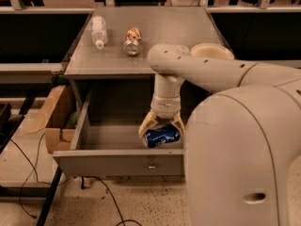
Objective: Place pepsi can into top drawer
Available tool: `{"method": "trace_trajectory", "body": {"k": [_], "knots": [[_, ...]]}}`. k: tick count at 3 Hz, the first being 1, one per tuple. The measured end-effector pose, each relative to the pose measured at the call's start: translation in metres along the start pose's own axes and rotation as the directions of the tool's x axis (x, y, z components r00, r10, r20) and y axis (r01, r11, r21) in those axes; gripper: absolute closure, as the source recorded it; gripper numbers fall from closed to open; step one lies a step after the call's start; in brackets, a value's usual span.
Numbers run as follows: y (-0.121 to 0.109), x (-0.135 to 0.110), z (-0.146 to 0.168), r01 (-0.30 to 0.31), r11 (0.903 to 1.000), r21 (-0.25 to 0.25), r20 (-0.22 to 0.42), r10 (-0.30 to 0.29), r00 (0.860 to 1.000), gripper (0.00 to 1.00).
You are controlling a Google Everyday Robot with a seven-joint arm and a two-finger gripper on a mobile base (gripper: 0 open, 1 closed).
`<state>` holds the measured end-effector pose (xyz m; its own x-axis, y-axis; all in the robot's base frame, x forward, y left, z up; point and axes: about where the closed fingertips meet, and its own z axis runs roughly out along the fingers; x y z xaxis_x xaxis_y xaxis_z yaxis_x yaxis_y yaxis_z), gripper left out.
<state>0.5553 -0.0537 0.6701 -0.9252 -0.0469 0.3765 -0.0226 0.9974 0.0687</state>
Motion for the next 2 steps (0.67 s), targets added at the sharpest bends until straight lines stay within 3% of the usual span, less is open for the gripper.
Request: {"method": "trace_trajectory", "body": {"k": [1, 2], "knots": [[-0.022, -0.006, -0.006, -0.194, 0.9804, -0.034, 0.060, 0.196, 0.979, 0.30], [-0.032, -0.012, -0.018, -0.301, 0.9498, -0.087, 0.119, 0.309, 0.943, 0.07]]}}
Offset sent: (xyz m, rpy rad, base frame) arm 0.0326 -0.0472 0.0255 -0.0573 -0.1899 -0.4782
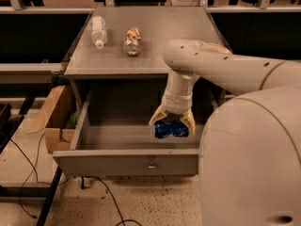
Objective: Place pepsi can into top drawer
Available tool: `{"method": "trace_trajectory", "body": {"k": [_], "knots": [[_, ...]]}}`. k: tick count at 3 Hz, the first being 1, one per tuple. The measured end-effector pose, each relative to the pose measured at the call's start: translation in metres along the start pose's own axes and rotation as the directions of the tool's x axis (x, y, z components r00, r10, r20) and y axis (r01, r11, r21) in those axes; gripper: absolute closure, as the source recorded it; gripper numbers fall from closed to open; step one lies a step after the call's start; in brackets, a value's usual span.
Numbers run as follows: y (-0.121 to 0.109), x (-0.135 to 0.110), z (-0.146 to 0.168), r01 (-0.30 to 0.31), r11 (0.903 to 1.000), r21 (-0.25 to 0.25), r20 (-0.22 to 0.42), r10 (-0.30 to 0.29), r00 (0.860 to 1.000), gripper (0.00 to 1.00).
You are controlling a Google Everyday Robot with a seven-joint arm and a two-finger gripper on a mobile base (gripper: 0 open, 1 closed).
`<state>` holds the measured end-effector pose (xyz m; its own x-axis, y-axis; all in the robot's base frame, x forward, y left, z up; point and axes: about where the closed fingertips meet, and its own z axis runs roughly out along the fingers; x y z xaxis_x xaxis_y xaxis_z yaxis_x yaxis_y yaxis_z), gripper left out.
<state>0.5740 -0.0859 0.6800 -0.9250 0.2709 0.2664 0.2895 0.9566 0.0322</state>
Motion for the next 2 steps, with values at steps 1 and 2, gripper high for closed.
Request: {"method": "trace_trajectory", "body": {"k": [1, 2], "knots": [[-0.0002, -0.0018, -0.0009, -0.022, 0.9997, -0.007, 0.010, 0.022, 1.000, 0.00], [-0.0002, -0.0018, -0.0009, -0.022, 0.9997, -0.007, 0.010, 0.022, 1.000, 0.00]]}}
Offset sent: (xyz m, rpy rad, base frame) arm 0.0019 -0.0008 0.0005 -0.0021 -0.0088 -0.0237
